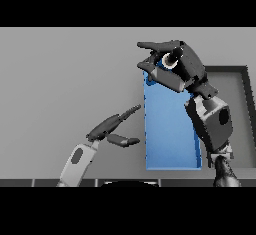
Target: Pick up the blue pipe and place it into the blue bin.
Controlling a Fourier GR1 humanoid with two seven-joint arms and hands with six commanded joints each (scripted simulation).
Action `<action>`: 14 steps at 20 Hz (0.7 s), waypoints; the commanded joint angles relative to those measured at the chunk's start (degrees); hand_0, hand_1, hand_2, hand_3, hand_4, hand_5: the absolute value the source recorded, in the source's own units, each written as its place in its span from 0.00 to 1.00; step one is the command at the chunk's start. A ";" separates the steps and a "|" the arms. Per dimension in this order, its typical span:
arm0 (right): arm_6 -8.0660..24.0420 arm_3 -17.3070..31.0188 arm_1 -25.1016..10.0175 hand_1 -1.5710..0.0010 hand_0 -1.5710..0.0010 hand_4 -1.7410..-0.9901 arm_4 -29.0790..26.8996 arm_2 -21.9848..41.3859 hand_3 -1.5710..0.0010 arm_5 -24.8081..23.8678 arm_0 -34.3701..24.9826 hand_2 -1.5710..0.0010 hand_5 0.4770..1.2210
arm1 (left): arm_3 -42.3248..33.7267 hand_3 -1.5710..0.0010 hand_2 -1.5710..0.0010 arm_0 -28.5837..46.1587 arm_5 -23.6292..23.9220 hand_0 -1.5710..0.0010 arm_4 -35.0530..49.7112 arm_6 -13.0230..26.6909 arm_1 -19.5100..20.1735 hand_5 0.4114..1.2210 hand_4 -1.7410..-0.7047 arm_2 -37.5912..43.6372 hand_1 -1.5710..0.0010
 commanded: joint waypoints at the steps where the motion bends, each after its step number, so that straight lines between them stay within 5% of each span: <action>1: 1.06 1.81 -1.17 0.00 0.00 0.00 0.14 -1.31 0.00 -0.90 -0.73 0.00 1.00 | -0.62 1.00 1.00 -0.58 -0.62 1.00 1.11 0.25 0.43 0.02 0.82 0.71 1.00; 6: 0.34 6.25 -6.88 0.00 0.00 0.00 2.13 -5.23 0.00 0.19 5.61 0.00 1.00 | 0.00 1.00 1.00 -0.12 0.18 1.00 -0.43 -1.13 1.00 0.00 0.83 0.51 1.00; 14: 2.87 -0.24 -7.84 0.00 0.00 0.00 1.76 -6.91 0.00 -1.71 26.93 0.00 1.00 | -0.72 1.00 1.00 0.92 0.03 1.00 -0.14 -1.18 0.86 0.01 0.84 -0.13 1.00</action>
